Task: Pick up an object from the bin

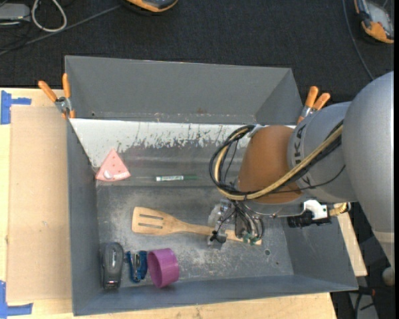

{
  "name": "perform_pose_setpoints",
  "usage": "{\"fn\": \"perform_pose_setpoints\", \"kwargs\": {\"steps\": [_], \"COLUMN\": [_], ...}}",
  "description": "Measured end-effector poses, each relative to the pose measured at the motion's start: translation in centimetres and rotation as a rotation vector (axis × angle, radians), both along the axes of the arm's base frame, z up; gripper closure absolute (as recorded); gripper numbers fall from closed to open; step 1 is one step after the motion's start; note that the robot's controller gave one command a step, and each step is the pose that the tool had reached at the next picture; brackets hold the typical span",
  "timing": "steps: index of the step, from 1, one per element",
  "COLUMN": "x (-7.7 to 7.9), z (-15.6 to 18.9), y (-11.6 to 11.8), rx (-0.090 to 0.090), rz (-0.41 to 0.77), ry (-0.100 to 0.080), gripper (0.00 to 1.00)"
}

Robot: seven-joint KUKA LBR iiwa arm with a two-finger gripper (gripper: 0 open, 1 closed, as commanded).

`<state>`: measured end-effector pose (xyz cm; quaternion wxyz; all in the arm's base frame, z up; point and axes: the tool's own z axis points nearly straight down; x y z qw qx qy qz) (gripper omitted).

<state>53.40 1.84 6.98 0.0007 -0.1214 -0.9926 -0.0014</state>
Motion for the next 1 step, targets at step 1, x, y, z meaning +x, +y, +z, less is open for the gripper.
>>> {"fn": "perform_pose_setpoints", "kwargs": {"steps": [1], "x": [0.00], "z": [0.03], "y": [0.00], "rx": [0.000], "rz": [0.001], "ry": [0.000], "gripper": [1.00]}}
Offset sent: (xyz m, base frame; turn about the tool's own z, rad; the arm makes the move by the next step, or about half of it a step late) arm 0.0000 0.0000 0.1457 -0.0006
